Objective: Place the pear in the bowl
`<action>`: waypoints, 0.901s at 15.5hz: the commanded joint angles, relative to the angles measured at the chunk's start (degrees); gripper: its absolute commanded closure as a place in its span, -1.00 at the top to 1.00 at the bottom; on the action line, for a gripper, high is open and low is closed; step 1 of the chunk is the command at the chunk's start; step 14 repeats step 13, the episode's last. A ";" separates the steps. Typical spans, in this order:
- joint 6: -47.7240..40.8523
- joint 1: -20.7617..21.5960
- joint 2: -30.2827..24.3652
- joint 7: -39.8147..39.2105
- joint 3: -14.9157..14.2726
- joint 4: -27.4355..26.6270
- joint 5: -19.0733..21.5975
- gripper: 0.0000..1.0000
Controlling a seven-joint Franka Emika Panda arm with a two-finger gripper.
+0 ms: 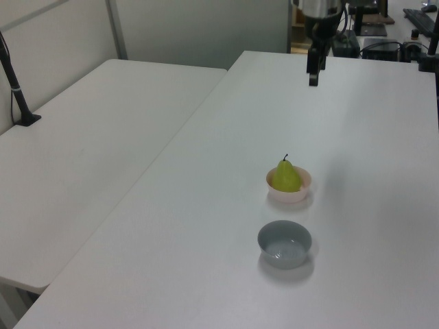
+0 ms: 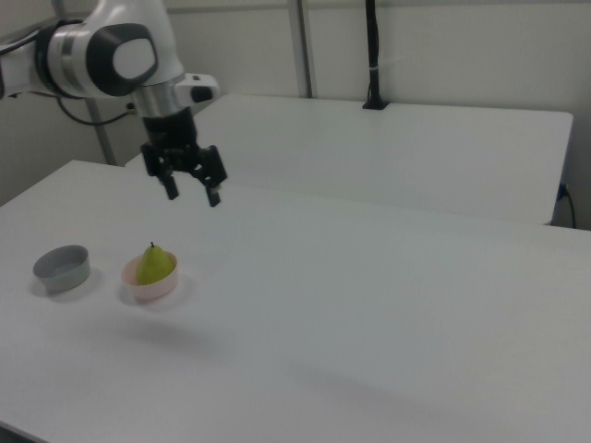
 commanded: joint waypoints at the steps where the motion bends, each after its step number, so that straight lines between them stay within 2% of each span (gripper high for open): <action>1: -1.88 -7.49 -0.12 -1.26 0.92 1.89 0.49 1.00; 7: -2.06 -8.04 -0.65 -3.01 0.13 2.15 -0.30 1.00; 10: -2.59 -7.86 -0.83 -3.03 -1.63 2.41 0.40 1.00; 14: -2.68 -7.95 -0.12 -3.38 -1.63 4.00 0.49 1.00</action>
